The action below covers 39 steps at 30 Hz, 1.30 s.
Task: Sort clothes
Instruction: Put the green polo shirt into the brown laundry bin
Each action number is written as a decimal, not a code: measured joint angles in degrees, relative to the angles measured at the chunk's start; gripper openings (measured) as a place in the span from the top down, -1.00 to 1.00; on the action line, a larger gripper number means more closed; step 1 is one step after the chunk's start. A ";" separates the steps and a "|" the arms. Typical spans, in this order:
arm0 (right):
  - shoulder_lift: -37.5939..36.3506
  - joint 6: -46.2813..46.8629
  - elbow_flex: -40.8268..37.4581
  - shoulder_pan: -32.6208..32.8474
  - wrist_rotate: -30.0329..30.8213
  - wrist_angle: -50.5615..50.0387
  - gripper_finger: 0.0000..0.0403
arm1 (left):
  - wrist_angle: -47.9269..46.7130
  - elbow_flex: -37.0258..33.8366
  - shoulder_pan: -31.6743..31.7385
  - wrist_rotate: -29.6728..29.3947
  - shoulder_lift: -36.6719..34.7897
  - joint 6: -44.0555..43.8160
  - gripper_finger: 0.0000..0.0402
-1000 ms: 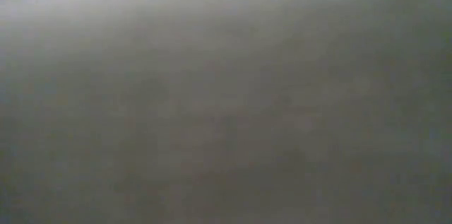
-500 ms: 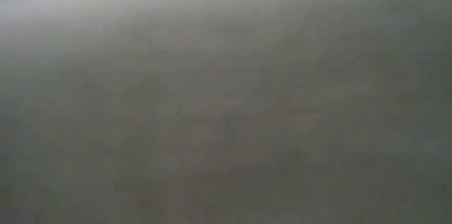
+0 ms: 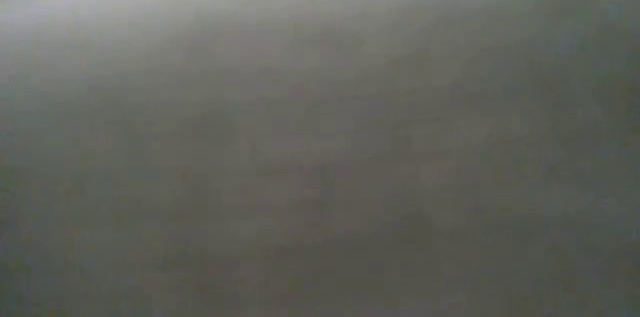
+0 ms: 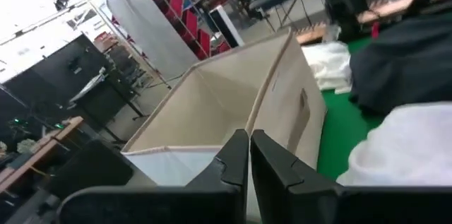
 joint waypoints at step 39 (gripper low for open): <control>3.87 8.49 0.69 0.00 4.46 -7.59 0.22 | 8.49 -3.00 0.07 13.49 -3.92 12.78 1.00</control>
